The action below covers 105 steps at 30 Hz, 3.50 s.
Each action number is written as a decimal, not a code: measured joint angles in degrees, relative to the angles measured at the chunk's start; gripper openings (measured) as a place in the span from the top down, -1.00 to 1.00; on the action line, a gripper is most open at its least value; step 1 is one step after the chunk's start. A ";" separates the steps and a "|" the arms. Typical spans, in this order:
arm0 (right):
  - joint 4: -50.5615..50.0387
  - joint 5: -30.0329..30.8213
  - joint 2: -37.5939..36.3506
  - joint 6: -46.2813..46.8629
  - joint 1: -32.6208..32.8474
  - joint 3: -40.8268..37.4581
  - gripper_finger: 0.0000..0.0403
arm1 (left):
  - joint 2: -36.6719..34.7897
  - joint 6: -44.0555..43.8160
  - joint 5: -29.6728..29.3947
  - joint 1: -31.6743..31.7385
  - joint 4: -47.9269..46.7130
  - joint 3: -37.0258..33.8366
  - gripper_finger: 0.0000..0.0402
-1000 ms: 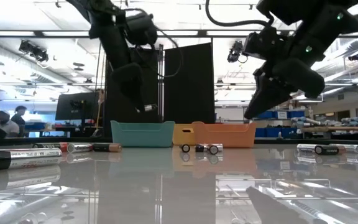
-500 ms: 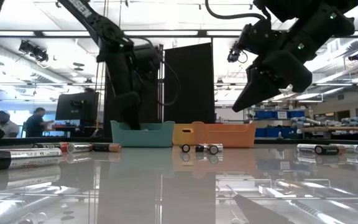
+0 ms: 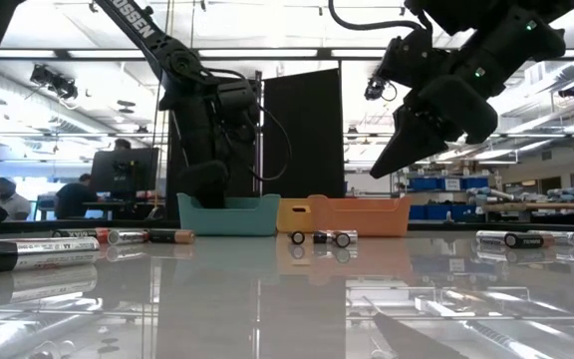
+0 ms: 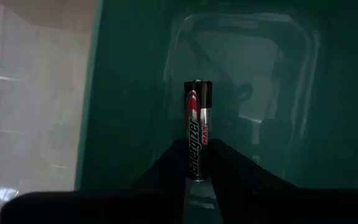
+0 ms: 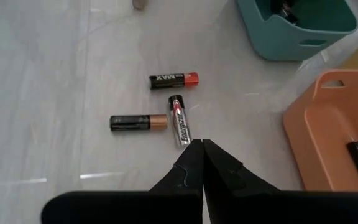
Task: Sort batteries
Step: Put the silver battery into the green bin, then put the brown battery into the orange bin
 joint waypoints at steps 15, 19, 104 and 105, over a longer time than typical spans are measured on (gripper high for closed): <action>0.08 -1.34 0.00 0.65 0.00 0.00 0.95 | -4.26 -0.07 -7.33 -4.88 3.87 0.00 0.45; 0.24 -1.49 0.00 0.87 0.00 0.00 0.94 | -9.16 -0.02 -7.99 -7.29 6.11 0.01 0.57; 10.26 -13.35 43.04 1.78 -7.18 39.99 0.26 | -41.77 -13.56 -25.29 -34.58 64.38 -46.75 0.70; 10.90 -13.41 43.29 1.90 -7.28 40.09 0.26 | -41.77 -13.55 -25.29 -34.58 64.51 -46.75 0.70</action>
